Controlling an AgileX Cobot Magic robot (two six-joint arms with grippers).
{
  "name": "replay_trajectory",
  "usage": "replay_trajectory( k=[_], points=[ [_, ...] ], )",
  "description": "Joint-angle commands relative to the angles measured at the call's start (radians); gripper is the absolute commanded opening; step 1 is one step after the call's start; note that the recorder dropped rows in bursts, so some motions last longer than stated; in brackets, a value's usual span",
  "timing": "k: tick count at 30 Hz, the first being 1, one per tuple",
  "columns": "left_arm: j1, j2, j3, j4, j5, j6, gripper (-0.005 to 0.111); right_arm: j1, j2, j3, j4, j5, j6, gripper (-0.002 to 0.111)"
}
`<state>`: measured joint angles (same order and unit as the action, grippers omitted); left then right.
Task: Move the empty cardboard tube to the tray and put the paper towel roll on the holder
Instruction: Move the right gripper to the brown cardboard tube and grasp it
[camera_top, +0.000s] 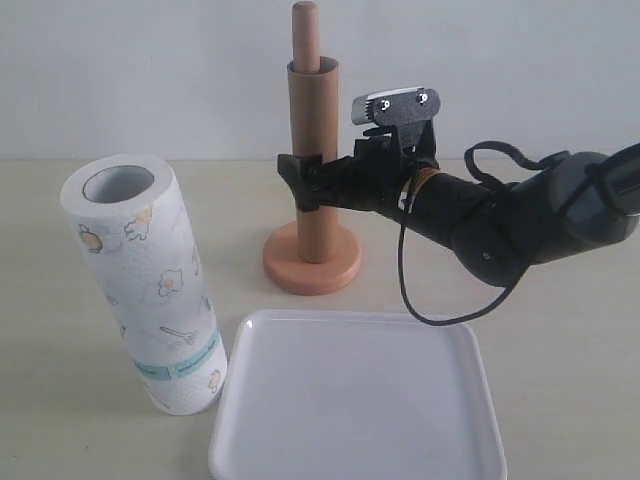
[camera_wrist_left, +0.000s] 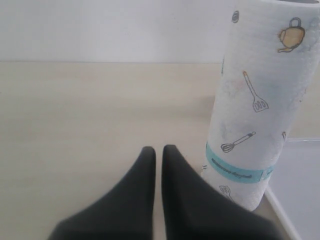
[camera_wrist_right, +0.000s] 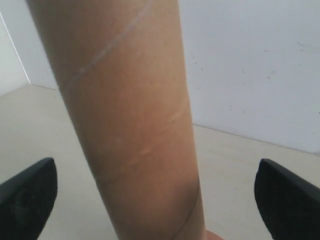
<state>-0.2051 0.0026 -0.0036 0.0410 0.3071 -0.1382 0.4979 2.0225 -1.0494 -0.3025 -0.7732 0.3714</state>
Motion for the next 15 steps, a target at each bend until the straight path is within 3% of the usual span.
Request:
replay_trajectory(
  k=[1, 6, 8, 9, 10, 11, 12, 13, 15],
  points=[
    [-0.003, -0.003, 0.004, -0.008, -0.001, 0.002, 0.004, 0.0, 0.047, -0.032, 0.018, -0.016, 0.003, 0.105],
    [-0.003, -0.003, 0.004, -0.008, -0.001, 0.002, 0.004, 0.0, 0.082, -0.068, 0.02, -0.024, 0.003, 0.104],
    [-0.003, -0.003, 0.004, -0.008, -0.001, 0.002, 0.004, 0.0, 0.084, -0.072, 0.02, -0.02, 0.003, 0.092],
    [-0.003, -0.003, 0.004, -0.008, -0.001, 0.002, 0.004, 0.0, 0.084, -0.072, 0.02, -0.02, 0.003, 0.073],
    [-0.003, -0.003, 0.004, -0.008, -0.001, 0.002, 0.004, 0.0, 0.084, -0.072, 0.02, -0.02, 0.003, 0.061],
    [-0.003, -0.003, 0.004, -0.008, -0.001, 0.002, 0.004, 0.0, 0.084, -0.072, 0.017, -0.02, 0.003, 0.038],
    [-0.003, -0.003, 0.004, -0.008, -0.001, 0.002, 0.004, 0.0, 0.084, -0.072, 0.009, -0.02, 0.009, 0.024],
    [-0.003, -0.003, 0.004, -0.008, -0.001, 0.002, 0.004, 0.0, 0.084, -0.072, -0.002, -0.02, 0.015, 0.001],
    [-0.003, -0.003, 0.004, -0.008, -0.001, 0.002, 0.004, 0.0, 0.084, -0.072, -0.002, -0.022, 0.021, 0.0]
  ],
)
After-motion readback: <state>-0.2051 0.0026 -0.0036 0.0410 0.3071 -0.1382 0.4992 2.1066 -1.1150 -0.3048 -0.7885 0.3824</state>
